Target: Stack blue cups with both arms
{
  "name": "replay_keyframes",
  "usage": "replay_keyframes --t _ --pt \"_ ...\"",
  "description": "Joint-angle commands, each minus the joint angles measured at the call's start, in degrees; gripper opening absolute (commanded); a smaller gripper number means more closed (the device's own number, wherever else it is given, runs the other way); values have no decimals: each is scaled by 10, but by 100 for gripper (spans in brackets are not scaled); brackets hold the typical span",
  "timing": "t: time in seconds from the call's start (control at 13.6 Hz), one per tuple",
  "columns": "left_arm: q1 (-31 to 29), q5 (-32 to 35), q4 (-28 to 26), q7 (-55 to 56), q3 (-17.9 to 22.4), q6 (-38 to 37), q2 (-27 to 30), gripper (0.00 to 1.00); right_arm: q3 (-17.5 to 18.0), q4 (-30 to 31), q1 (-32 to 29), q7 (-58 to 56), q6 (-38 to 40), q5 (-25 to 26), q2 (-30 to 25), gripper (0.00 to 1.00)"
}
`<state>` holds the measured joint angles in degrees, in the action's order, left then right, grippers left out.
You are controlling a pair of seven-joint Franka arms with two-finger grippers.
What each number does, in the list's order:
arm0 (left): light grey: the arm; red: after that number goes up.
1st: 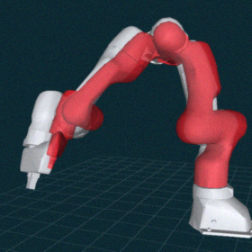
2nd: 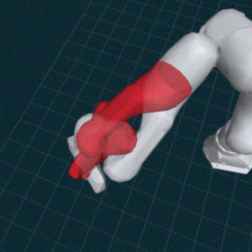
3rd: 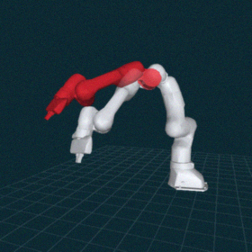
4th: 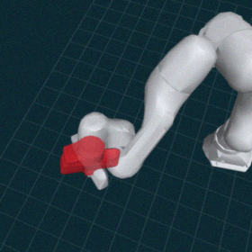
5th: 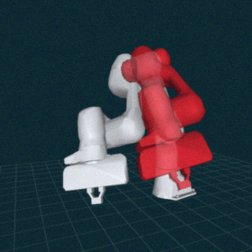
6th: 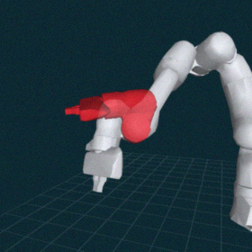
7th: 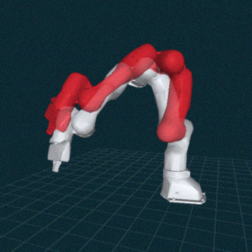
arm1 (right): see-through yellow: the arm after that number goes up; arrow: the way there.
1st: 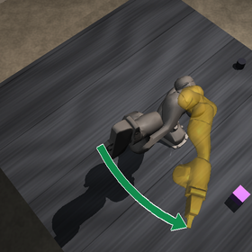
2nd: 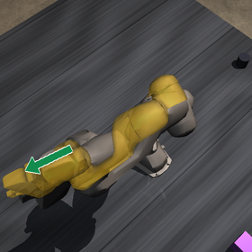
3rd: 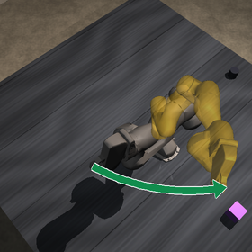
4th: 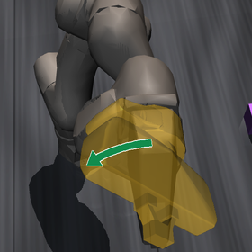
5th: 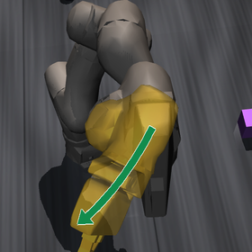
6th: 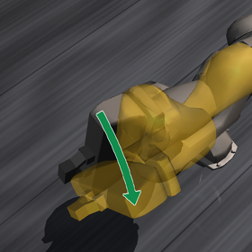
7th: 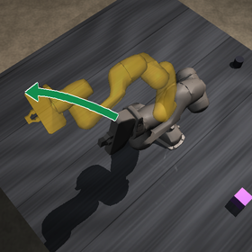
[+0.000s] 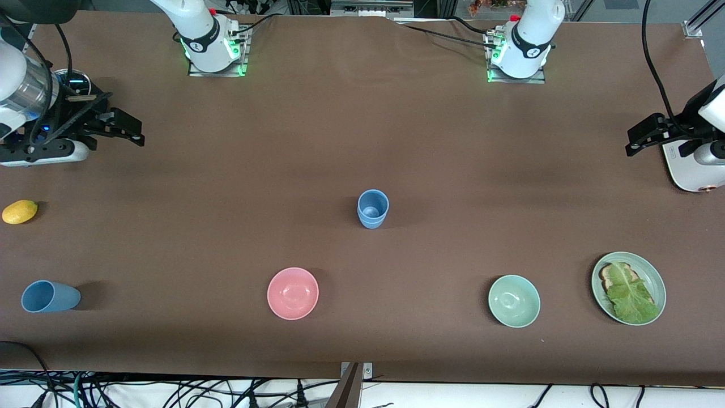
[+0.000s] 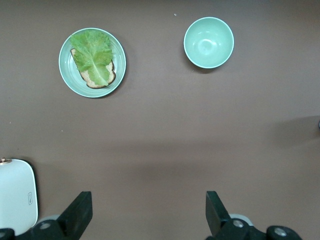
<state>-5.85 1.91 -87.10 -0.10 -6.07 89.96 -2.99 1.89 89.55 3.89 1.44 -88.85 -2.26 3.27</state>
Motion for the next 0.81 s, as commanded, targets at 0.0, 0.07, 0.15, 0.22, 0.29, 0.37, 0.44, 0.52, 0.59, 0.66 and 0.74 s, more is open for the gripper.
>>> replay_keyframes --t 0.0,0.07,0.15,0.22,0.29,0.37,0.44,0.52,0.59,0.66,0.74 --pt "-1 7 2 -2 -4 4 -2 100 0 9 -4 -5 7 8 -17 100" --pt "-1 7 2 -2 -5 3 -3 100 -8 3 -3 -8 7 8 -14 100" --pt "-1 7 2 -1 -5 3 -2 100 -8 -3 -3 -5 7 8 -6 100" --pt "-1 7 3 -2 -5 3 -3 100 -8 -9 -3 -8 6 8 -4 100" --pt "0 6 3 -1 -5 3 -2 100 -9 -12 -3 -8 7 7 2 100" --pt "0 7 3 -1 -5 4 -2 100 -8 -15 0 -5 7 8 2 100" --pt "0 7 3 -2 -5 3 -2 100 -8 -15 0 -4 6 8 3 100" --pt "0 6 3 -2 -5 3 -2 100 -8 -15 -1 -3 3 6 4 100" --pt "0 6 3 -2 -5 3 -2 100 -8 -15 -2 -3 3 6 9 100" --pt "0 6 3 -2 -5 3 -2 100 -8 -15 -3 -6 1 8 9 100" --pt "0 7 3 -2 -5 4 -2 100 -9 -15 -4 -7 1 7 9 100"
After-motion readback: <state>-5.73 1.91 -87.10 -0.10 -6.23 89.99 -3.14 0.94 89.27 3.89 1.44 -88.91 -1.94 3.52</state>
